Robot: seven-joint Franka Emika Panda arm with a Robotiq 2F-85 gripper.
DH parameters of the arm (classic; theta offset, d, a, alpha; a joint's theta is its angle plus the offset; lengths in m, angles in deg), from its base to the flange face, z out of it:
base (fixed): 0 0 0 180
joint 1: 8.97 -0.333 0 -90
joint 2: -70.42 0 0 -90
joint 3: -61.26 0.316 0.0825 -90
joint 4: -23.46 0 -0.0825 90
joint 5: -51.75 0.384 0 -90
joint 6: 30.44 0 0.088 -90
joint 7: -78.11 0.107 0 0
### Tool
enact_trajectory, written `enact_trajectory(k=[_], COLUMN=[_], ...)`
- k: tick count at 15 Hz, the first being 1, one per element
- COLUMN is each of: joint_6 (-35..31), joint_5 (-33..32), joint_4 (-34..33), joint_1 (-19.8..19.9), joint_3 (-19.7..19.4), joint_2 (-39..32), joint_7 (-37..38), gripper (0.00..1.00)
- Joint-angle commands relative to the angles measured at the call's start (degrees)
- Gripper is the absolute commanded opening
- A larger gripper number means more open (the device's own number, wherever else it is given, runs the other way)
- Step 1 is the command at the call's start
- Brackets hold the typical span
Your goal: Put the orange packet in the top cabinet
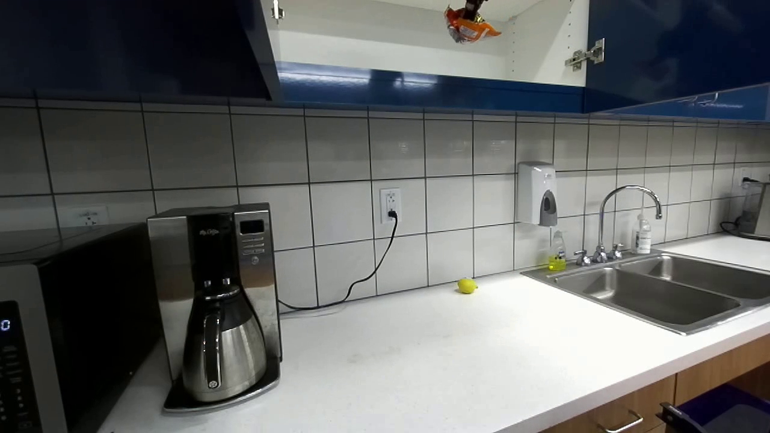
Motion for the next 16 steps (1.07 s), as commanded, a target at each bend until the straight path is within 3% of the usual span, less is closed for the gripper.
enact_trajectory(k=[1, 16], joint_6=[-0.9, -4.5], joint_5=[0.9, 1.1], joint_4=[-5.9, -9.2], joint_1=[1.7, 1.3], joint_3=[0.9, -0.4], joint_2=[-5.8, -14.8], joint_7=[2.3, 8.6], gripper=[0.00, 0.00])
